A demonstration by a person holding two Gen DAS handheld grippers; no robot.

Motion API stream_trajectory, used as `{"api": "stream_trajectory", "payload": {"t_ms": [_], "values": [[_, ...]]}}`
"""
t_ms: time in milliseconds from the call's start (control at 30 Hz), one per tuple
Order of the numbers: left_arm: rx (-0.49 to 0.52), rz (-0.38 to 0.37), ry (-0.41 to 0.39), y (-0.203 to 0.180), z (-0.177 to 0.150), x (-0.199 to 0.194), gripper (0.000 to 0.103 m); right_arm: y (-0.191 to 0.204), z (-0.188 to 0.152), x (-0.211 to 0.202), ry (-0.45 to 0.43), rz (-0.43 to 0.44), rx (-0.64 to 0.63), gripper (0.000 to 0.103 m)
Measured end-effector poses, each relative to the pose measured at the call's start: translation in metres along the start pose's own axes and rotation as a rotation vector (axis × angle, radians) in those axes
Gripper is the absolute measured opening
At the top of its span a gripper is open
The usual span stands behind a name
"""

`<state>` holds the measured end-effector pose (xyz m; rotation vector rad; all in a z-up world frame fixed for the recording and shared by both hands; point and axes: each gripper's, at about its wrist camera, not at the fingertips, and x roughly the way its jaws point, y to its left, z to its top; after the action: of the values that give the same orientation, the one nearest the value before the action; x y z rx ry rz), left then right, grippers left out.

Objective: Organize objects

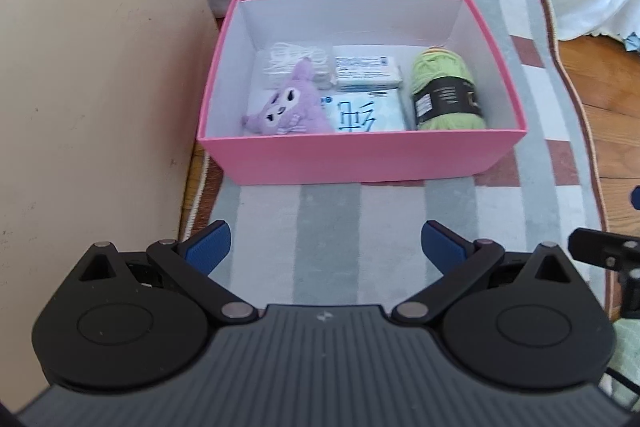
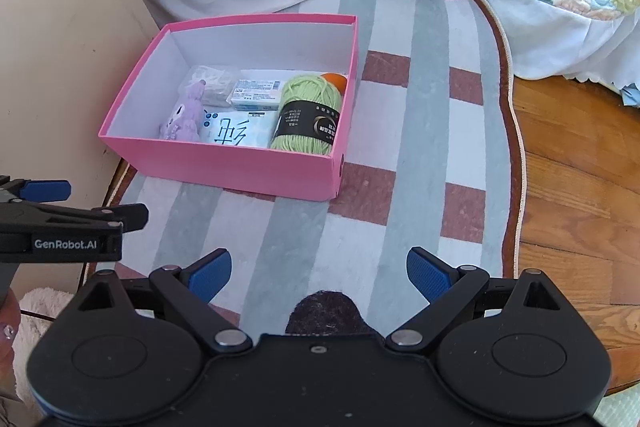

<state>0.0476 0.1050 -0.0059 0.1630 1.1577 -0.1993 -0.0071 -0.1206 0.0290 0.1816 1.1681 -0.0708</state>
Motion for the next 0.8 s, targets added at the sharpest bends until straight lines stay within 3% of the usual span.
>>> {"api": "stream_trajectory", "payload": {"t_ms": [800], "values": [[0.008, -0.007, 0.012, -0.0008, -0.0016, -0.0047, 0.103, -0.0099, -0.0031, -0.0064, -0.011, -0.022, 0.01, 0.097]]}}
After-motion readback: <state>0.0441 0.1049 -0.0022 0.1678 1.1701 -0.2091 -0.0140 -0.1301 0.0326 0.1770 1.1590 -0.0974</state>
